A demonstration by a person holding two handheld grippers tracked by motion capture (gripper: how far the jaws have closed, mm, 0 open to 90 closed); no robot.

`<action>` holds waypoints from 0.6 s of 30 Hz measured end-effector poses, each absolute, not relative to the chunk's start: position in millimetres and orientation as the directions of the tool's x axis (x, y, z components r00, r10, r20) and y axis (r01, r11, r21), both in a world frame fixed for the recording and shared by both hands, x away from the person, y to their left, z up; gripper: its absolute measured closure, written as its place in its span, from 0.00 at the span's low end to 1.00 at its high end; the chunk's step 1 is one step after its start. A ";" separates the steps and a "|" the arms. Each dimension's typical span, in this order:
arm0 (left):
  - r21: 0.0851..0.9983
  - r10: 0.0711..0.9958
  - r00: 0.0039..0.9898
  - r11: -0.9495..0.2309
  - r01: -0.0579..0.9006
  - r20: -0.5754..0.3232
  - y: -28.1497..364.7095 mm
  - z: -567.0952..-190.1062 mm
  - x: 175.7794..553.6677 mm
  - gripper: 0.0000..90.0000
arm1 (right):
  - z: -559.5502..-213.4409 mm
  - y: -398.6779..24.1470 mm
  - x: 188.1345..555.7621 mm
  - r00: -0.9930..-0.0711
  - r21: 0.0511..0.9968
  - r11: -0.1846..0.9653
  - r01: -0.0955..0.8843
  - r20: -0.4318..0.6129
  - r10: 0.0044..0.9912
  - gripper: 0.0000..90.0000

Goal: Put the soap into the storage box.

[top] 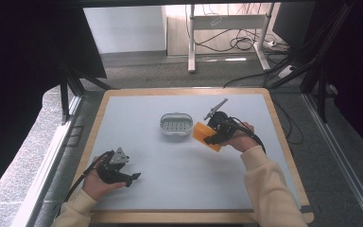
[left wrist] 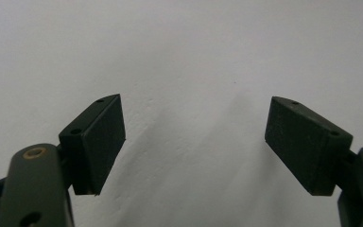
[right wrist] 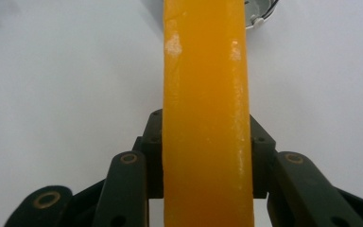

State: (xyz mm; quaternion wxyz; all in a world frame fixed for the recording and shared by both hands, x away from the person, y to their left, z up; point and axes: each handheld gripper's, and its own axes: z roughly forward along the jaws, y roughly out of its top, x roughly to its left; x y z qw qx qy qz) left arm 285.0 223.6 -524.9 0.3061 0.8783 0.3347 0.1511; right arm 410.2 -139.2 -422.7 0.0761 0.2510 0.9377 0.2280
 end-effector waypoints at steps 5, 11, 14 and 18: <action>0.639 0.680 0.731 -0.589 0.495 0.060 223.3 -525.0 284.9 0.23 | -420.9 -137.1 413.3 -0.864 0.461 0.775 0.432 -0.037 0.503 0.68; 0.637 0.679 0.731 -0.591 0.495 0.061 223.2 -525.2 285.1 0.23 | -418.6 -136.4 419.9 -0.865 0.449 0.784 0.427 -0.050 0.500 0.68; 0.636 0.678 0.732 -0.592 0.495 0.061 223.2 -525.3 285.3 0.23 | -418.0 -136.3 423.3 -0.862 0.449 0.782 0.433 -0.047 0.505 0.68; 0.636 0.678 0.732 -0.592 0.495 0.061 223.1 -525.4 285.4 0.23 | -416.0 -134.6 427.0 -0.861 0.447 0.784 0.431 -0.056 0.505 0.68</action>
